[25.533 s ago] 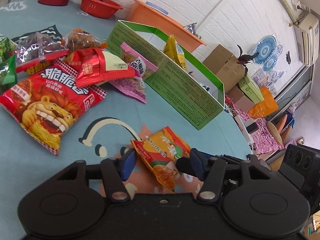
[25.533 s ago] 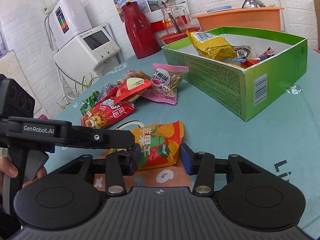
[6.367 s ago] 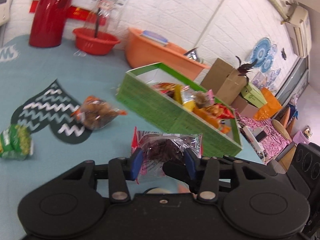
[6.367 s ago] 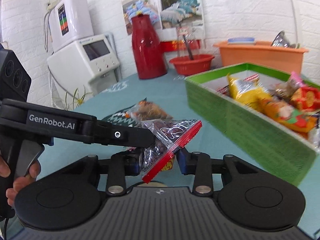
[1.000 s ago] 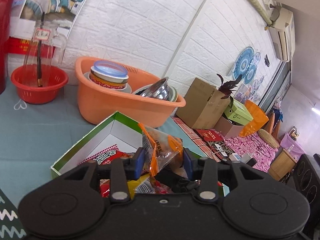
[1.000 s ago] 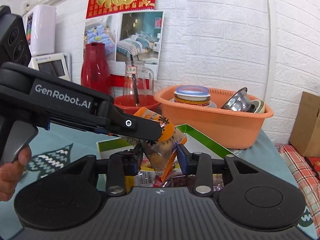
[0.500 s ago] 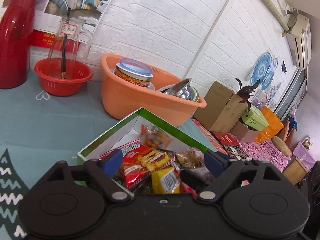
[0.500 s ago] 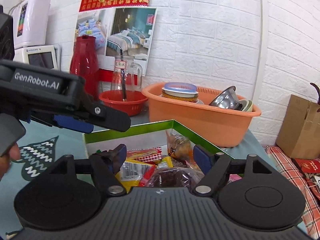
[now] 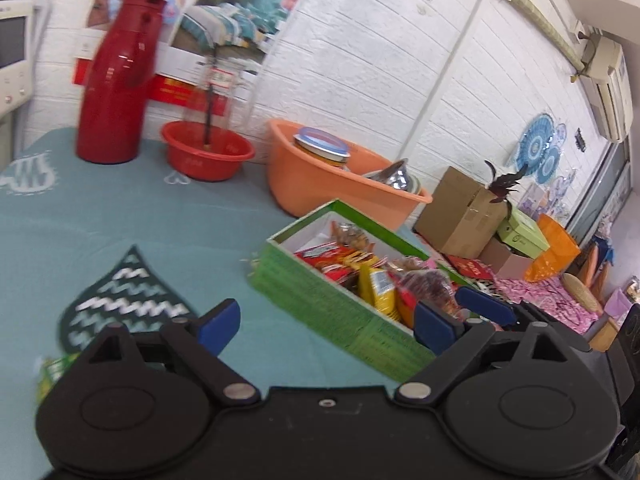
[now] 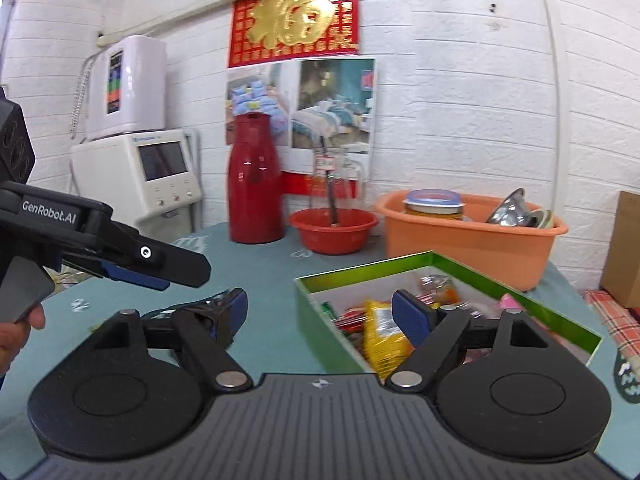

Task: Organize snacks
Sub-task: 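Grasp the green wrapped snack on the table with the right gripper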

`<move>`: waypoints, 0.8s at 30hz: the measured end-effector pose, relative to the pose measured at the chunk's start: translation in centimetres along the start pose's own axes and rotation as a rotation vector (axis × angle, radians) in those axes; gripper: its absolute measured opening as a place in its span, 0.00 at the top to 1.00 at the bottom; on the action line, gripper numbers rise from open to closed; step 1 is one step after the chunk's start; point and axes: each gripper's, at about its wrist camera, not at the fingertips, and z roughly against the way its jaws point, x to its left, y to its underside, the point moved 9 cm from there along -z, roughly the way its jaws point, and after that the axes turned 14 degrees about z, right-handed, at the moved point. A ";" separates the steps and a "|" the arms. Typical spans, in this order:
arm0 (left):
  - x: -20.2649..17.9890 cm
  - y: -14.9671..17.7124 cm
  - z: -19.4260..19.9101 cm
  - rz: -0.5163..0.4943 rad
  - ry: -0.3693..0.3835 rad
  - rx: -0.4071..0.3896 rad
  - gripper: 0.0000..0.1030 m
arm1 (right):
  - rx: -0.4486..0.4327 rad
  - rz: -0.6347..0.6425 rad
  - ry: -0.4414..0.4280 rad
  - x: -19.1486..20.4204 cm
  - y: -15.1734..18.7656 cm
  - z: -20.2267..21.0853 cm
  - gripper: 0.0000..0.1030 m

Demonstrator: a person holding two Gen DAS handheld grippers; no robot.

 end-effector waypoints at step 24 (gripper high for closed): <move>15.0 1.6 1.1 0.231 -0.181 0.033 0.69 | 0.091 0.034 -0.155 7.7 2.6 0.4 0.00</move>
